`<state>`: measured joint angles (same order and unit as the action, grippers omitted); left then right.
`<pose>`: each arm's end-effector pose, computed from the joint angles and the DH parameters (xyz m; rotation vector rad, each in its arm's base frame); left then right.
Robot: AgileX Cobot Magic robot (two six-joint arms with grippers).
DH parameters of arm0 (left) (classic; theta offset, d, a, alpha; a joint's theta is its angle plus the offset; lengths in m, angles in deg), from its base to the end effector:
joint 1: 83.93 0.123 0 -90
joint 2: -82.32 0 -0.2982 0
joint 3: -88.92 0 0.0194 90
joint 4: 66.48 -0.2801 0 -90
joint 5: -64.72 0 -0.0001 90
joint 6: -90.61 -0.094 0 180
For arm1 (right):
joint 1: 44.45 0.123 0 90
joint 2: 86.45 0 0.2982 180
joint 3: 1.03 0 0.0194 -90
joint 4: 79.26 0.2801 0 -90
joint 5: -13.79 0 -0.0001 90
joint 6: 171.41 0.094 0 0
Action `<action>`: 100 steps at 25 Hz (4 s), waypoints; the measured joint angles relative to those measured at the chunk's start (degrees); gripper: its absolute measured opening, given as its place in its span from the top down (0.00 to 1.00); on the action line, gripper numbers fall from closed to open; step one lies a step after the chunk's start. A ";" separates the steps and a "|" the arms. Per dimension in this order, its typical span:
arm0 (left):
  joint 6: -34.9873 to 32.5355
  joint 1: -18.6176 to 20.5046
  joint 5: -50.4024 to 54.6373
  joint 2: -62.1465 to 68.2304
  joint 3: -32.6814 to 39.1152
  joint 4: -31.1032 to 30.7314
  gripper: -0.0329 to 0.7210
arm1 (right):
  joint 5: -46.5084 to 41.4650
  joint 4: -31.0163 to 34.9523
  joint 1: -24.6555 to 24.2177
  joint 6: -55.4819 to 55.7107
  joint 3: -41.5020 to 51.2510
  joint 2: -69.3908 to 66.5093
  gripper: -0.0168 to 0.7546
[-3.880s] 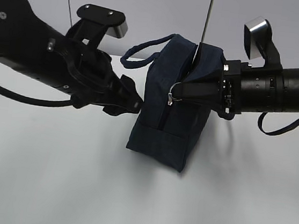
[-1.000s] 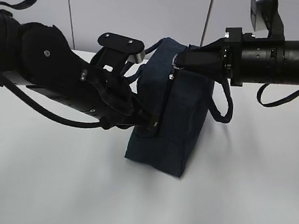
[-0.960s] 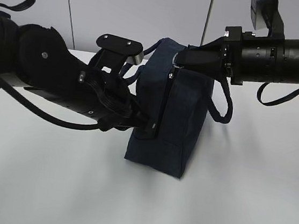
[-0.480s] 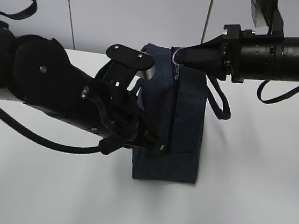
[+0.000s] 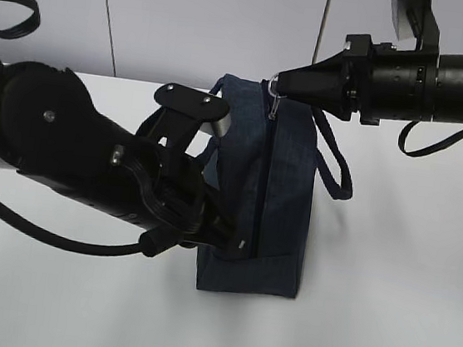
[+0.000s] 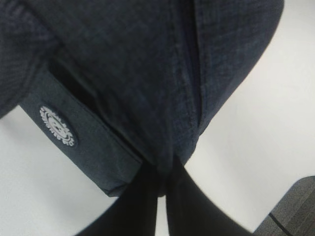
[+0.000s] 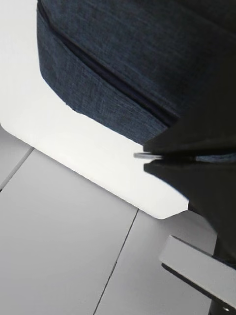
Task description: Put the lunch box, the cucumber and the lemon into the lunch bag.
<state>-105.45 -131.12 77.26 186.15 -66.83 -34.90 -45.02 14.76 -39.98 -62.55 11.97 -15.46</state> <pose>0.2403 -0.2752 0.1847 0.7508 2.4001 -0.6101 0.3817 0.1103 0.2519 -0.2999 2.0154 1.3629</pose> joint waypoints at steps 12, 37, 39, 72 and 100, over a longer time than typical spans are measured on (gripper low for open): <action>0.47 -0.13 -2.62 -3.51 5.30 0.32 0.97 | 2.79 0.74 0.10 -0.10 -0.33 0.00 0.98; 0.60 -0.13 0.67 -6.76 7.49 -0.03 0.97 | 10.07 0.99 0.22 -1.01 -9.58 -5.45 0.98; 0.60 -0.13 0.94 -6.76 7.60 -0.03 0.97 | 10.71 0.99 0.22 -1.01 -10.67 -6.72 0.98; 0.73 -0.13 2.16 -7.35 8.73 0.42 0.67 | 9.23 2.10 0.22 -0.30 -15.72 -12.94 0.98; 6.65 17.21 33.38 -12.37 -17.09 -10.47 0.52 | 6.03 2.10 0.22 0.36 -15.80 -12.94 0.98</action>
<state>-98.80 -113.91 110.64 173.78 -83.92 -45.37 -38.99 16.86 -39.76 -62.19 -3.83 -28.40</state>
